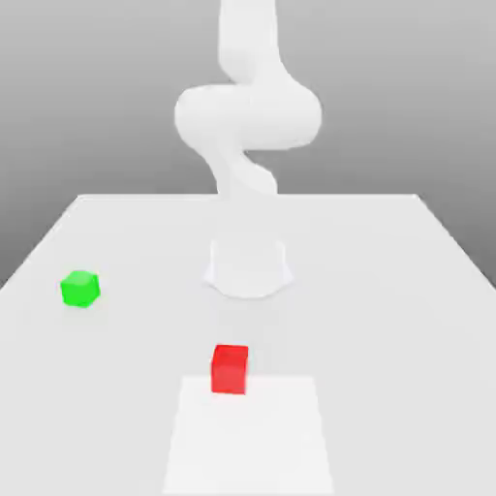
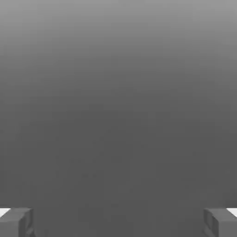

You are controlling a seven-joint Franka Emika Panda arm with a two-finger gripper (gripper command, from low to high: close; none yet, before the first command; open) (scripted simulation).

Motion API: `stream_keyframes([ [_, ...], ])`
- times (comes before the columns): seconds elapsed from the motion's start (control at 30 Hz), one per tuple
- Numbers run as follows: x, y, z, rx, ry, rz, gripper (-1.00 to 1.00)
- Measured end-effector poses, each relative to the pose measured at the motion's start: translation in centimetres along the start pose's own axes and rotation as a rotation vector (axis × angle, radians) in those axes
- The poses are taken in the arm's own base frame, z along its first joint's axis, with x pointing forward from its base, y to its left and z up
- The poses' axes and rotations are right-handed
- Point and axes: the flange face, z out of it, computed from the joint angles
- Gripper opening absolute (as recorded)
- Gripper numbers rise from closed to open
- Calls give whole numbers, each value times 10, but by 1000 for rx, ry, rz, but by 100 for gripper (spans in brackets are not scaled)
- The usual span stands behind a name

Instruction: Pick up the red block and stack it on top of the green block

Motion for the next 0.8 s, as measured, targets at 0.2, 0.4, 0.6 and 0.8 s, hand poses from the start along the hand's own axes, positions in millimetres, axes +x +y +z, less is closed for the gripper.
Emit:
stream_keyframes([
  [0.2, -42, 58, 137, -165, -144, 22, 0],
  [0.4, -115, 145, 238, -338, -298, 45, 0],
  [0.6, -214, 255, 307, -519, -464, 69, 0],
  [0.8, -246, 288, 343, -539, -482, 72, 0],
])
